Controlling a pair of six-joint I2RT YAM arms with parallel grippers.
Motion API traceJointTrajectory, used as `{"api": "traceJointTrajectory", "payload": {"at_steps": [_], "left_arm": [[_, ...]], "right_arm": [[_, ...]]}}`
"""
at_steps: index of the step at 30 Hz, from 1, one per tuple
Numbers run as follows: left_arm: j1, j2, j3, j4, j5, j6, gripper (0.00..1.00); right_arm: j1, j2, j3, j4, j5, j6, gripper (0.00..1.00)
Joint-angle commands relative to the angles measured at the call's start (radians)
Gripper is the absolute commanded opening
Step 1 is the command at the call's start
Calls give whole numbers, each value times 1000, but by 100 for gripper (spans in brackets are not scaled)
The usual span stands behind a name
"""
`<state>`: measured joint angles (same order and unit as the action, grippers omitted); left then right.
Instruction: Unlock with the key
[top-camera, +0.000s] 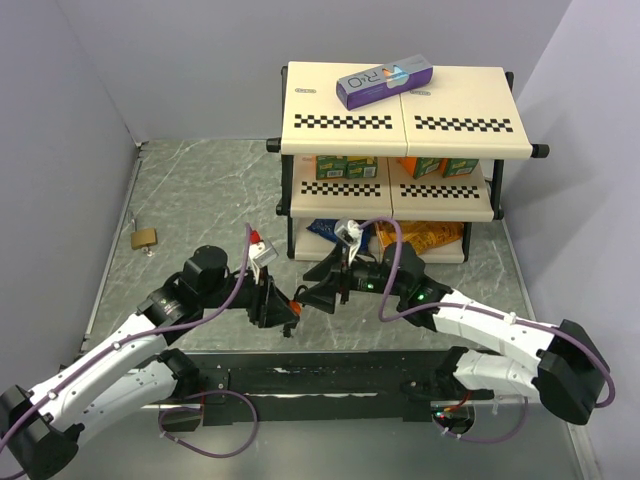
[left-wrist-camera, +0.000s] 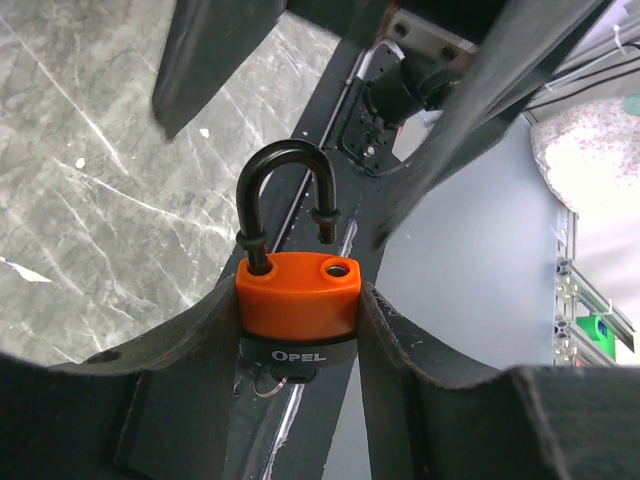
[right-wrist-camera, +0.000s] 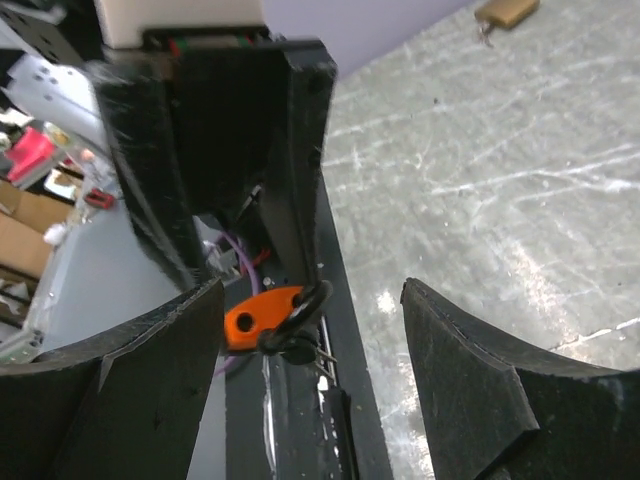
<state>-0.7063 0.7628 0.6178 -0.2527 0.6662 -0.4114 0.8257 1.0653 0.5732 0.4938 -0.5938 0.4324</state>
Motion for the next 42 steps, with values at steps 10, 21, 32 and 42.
{"api": "traceJointTrajectory", "payload": {"at_steps": [10,21,32,42], "left_arm": [[11,-33,0,122,156,-7,1],[13,-8,31,-2,-146,31,1],[16,-22,39,-31,-275,25,1],[16,-22,33,-23,-234,25,1]], "right_arm": [[-43,53,-39,40,138,-26,78],[-17,-105,-16,-200,385,320,77],[194,-59,76,-278,614,376,77],[196,87,108,-121,571,433,76]]}}
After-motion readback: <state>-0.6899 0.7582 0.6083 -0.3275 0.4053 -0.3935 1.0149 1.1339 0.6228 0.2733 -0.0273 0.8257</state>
